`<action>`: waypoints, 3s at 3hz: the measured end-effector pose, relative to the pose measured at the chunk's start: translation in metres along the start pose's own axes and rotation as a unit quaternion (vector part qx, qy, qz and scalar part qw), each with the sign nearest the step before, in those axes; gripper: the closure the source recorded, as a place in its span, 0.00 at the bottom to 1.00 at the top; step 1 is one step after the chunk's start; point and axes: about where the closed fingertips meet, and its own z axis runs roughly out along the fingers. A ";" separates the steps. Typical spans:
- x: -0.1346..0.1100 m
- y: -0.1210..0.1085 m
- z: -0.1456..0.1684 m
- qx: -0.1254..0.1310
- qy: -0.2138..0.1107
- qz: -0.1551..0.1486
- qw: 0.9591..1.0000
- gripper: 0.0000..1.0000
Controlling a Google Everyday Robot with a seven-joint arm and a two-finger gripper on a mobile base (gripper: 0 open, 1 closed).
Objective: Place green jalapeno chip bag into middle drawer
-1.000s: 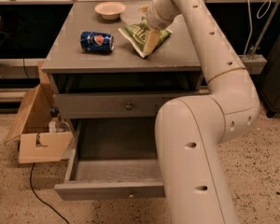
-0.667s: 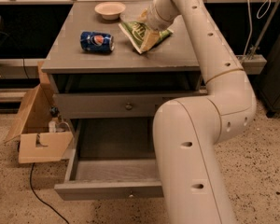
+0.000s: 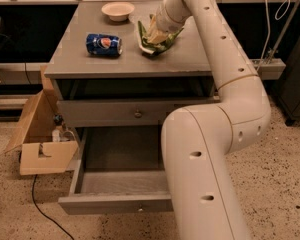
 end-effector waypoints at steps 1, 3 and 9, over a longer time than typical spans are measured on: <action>0.000 -0.004 -0.004 0.005 0.003 0.001 1.000 0.96; 0.020 -0.040 -0.098 0.104 -0.019 0.030 0.994 1.00; -0.005 0.010 -0.225 0.135 -0.147 0.078 0.977 1.00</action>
Offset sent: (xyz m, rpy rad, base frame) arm -0.0295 -0.0649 0.1017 0.1366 -0.2019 -0.1127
